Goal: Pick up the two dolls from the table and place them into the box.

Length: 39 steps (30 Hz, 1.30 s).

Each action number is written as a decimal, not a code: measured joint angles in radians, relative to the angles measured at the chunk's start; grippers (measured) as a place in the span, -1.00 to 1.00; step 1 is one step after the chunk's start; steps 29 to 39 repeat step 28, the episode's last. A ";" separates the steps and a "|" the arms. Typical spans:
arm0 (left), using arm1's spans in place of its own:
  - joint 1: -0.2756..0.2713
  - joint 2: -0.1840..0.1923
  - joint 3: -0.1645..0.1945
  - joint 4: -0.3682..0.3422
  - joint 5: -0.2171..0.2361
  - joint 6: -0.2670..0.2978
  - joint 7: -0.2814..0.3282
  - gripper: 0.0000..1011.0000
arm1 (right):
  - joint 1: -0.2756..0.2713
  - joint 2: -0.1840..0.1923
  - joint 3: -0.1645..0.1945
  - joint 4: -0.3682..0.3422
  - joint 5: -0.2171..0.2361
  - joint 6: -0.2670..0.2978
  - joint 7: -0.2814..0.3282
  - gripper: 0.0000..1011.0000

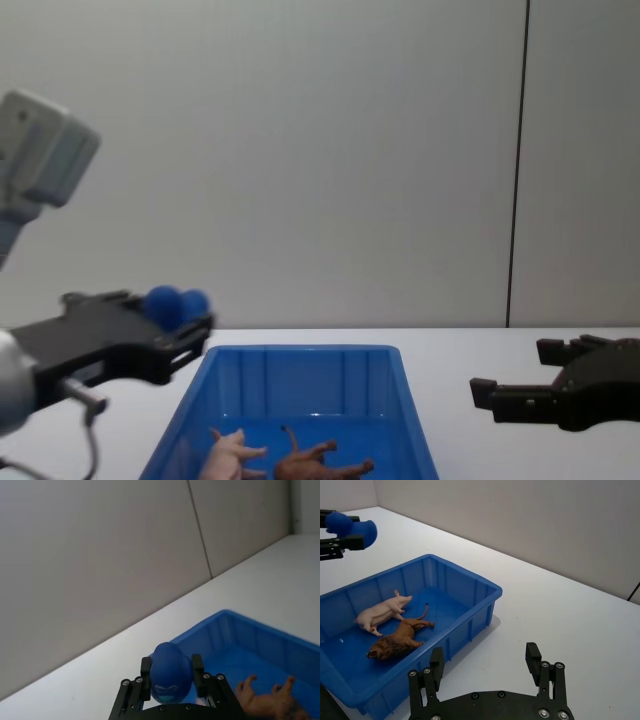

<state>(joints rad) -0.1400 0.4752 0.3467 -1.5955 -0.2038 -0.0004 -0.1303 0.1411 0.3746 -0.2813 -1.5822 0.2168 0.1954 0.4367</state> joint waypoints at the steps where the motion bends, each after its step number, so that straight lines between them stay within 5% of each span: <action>1: -0.010 -0.012 0.005 0.005 0.007 -0.013 -0.014 -0.09 | 0.000 0.000 0.000 0.000 0.000 0.000 0.000 0.98; 18: -0.099 -0.121 0.052 0.073 0.033 -0.136 -0.148 0.93 | 0.000 0.000 0.000 0.000 0.000 0.000 0.000 0.98; 39: -0.106 -0.129 0.053 0.078 0.018 -0.186 -0.171 0.98 | 0.000 0.000 0.000 0.000 0.000 0.000 0.000 0.98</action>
